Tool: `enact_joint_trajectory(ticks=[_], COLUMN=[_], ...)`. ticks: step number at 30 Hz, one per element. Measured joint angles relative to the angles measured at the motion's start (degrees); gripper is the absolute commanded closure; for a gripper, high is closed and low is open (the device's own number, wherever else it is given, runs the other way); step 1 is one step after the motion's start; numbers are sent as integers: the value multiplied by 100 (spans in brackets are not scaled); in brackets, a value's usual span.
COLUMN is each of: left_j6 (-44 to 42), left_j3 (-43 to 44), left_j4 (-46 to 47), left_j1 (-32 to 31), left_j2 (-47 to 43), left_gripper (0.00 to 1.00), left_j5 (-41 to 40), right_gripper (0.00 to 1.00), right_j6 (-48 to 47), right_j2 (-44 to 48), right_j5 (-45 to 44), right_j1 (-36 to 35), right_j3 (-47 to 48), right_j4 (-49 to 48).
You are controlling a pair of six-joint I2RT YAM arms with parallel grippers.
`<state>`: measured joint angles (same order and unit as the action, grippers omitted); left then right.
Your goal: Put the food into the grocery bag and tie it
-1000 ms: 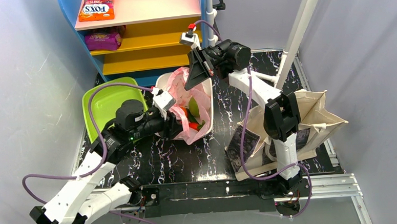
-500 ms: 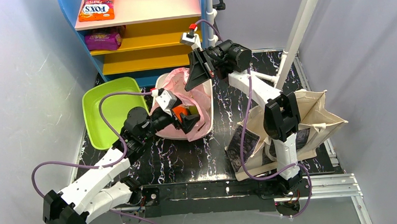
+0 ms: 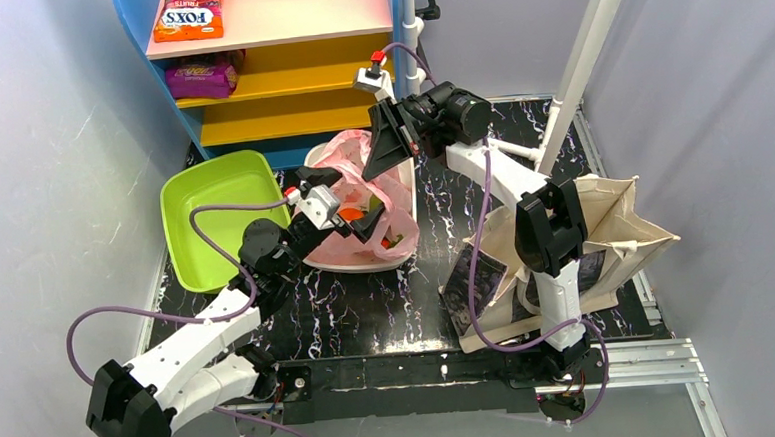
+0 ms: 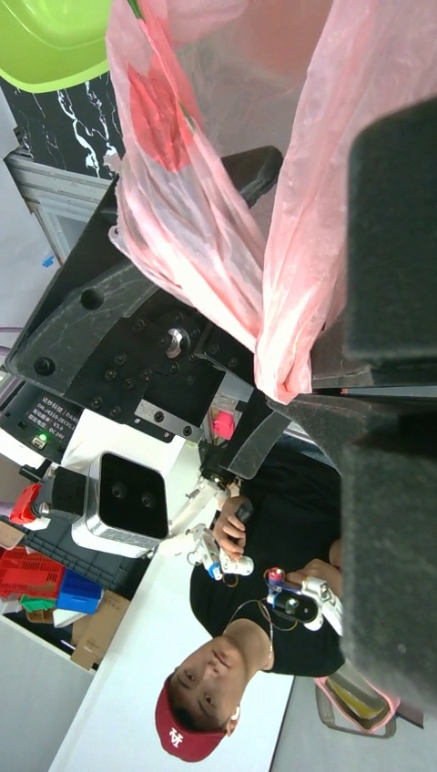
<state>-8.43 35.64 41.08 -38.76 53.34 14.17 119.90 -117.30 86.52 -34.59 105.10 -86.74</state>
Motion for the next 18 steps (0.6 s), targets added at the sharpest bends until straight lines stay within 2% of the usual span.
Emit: enact_joint_trajectory(ticks=[4, 7, 15, 18], left_j6=[-463, -761, -997, -940], left_j3=[-83, -114, -144, -144], left_j4=[540, 693, 916, 1001], left_j1=[0, 11, 431, 647], left_j2=[168, 267, 214, 175], left_gripper=[2, 4, 16, 24], left_j5=[-111, -181, -129, -15], right_gripper=[99, 99, 99, 99], right_j6=[0, 0, 0, 0], right_j2=[0, 7, 26, 26], right_j5=[0, 0, 0, 0], right_j1=[9, 24, 39, 33], right_j3=[0, -48, -299, -302], right_j4=[-39, -44, -44, -50])
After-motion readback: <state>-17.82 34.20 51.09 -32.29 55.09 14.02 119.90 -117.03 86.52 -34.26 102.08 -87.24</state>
